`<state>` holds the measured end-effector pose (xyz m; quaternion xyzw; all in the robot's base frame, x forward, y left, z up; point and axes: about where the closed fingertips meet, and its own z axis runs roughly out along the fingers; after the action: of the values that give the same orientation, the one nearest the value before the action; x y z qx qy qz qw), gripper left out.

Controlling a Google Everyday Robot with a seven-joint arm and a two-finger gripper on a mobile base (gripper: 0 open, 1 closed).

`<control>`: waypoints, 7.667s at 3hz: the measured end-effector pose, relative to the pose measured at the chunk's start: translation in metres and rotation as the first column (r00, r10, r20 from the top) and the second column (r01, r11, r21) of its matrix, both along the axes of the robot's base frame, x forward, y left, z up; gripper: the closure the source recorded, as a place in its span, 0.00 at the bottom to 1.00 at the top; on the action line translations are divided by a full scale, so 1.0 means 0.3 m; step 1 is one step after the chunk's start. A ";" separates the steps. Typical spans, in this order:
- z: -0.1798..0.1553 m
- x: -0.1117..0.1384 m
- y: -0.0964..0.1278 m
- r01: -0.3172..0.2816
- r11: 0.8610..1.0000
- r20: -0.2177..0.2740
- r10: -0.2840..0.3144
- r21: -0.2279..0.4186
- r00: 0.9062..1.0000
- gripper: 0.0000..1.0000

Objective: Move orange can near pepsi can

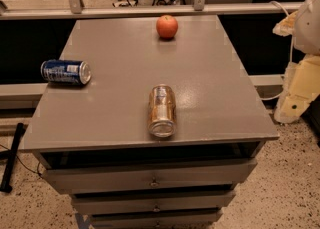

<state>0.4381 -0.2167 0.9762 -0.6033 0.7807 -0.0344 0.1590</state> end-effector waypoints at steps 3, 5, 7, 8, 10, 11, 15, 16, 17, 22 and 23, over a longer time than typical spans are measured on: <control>-0.060 0.044 0.104 0.045 0.993 0.012 -0.046 0.107 0.999 0.00; -0.095 0.169 0.346 0.174 0.943 -0.043 -0.169 0.283 0.985 0.00; -0.094 0.170 0.353 0.206 0.934 -0.056 -0.199 0.293 0.978 0.00; -0.102 0.149 0.396 0.256 0.915 -0.096 -0.237 0.311 0.967 0.00; -0.142 0.136 0.597 0.409 0.851 -0.213 -0.355 0.329 0.910 0.00; -0.213 0.144 0.686 0.488 0.819 -0.251 -0.425 0.302 0.869 0.00; -0.468 0.221 0.741 0.718 0.677 -0.278 -0.666 0.165 0.692 0.00; -0.471 0.238 0.765 0.728 0.669 -0.242 -0.689 0.150 0.683 0.16; -0.468 0.261 0.778 0.728 0.672 -0.181 -0.706 0.133 0.685 0.39; -0.186 0.568 0.685 0.499 0.604 -0.143 -0.539 0.622 0.830 1.00; -0.100 0.609 0.689 0.413 0.493 -0.164 -0.471 0.766 0.867 1.00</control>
Offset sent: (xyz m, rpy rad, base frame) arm 0.0070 0.0137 -0.0143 0.0649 -0.0102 -0.0304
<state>0.6210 -0.0100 0.9461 -0.2508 0.8380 0.2477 0.4165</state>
